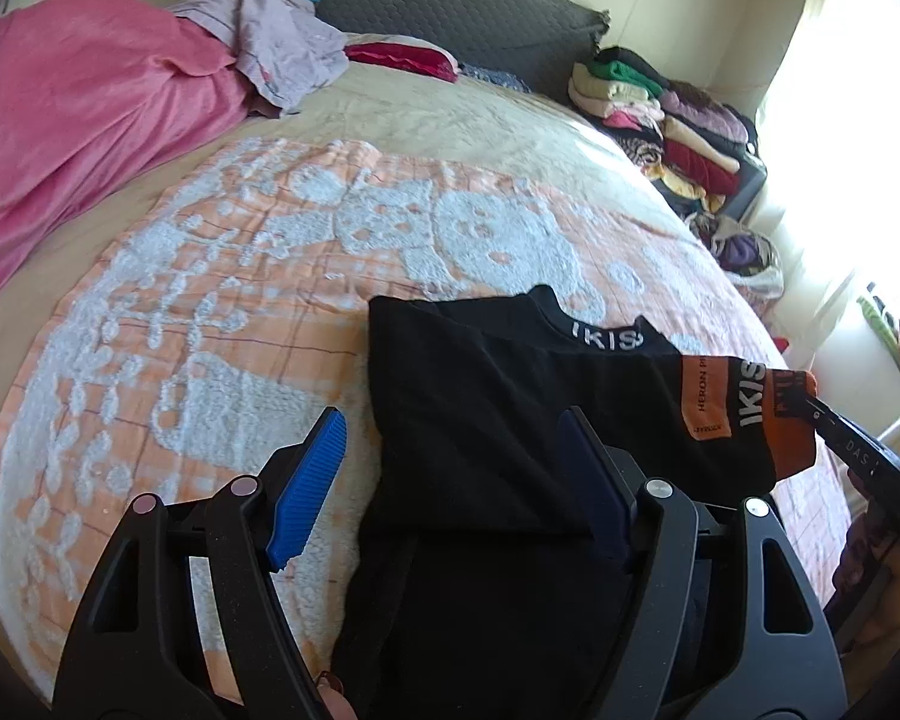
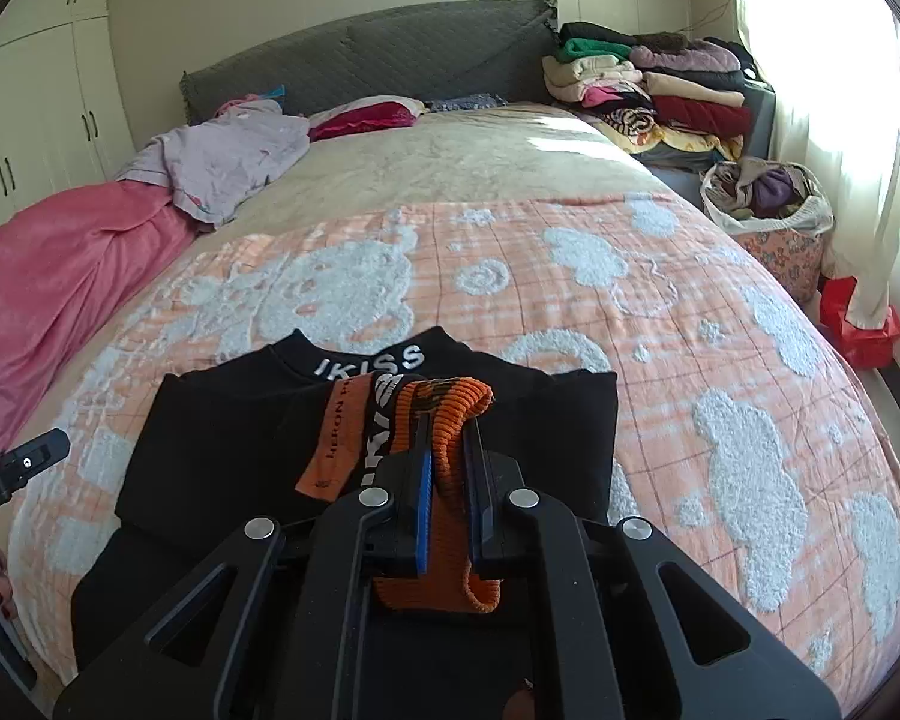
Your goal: Fold small clothes
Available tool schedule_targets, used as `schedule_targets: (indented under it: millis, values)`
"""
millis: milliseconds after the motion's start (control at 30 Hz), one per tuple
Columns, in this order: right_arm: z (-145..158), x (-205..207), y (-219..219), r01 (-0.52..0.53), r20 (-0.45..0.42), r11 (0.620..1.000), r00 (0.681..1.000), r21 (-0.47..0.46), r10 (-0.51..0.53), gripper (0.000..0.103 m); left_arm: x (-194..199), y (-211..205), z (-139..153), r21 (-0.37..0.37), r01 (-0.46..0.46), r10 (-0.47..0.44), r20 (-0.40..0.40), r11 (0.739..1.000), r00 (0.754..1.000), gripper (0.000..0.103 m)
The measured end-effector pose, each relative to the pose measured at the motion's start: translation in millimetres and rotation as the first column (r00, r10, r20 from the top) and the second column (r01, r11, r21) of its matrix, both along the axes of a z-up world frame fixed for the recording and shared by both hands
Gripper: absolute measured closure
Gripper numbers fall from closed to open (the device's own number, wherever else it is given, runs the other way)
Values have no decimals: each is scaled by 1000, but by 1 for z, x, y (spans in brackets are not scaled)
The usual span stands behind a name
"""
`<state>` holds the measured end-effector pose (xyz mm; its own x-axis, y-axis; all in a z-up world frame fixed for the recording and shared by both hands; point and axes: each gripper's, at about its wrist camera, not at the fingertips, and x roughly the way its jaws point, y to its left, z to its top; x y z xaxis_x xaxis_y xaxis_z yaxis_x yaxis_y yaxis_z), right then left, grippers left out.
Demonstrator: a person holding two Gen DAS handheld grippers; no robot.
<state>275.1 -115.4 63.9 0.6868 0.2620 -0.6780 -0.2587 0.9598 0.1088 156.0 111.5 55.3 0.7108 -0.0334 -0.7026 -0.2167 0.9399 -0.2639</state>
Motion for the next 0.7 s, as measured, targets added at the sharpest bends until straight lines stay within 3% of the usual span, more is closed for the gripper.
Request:
schedule_targets:
  millis: [233, 367, 567, 700]
  values:
    - [-9, -1, -14, 64, -1, 998, 998, -22, -64, 89, 9, -18, -10, 29, 43, -42, -32, 999, 999, 38]
    - [-12, -4, -18, 56, -12, 998, 998, -18, -56, 73, 18, -27, -17, 44, 66, -63, -58, 997, 996, 38]
    - [-21, -12, -4, -10, -43, 1000, 999, -24, 9, 73, 34, -48, -29, 70, 134, -126, -109, 988, 986, 38]
    - [-29, -18, 9, -51, -66, 998, 997, -27, 49, 73, 44, -54, -46, 42, 180, -170, -169, 983, 971, 40]
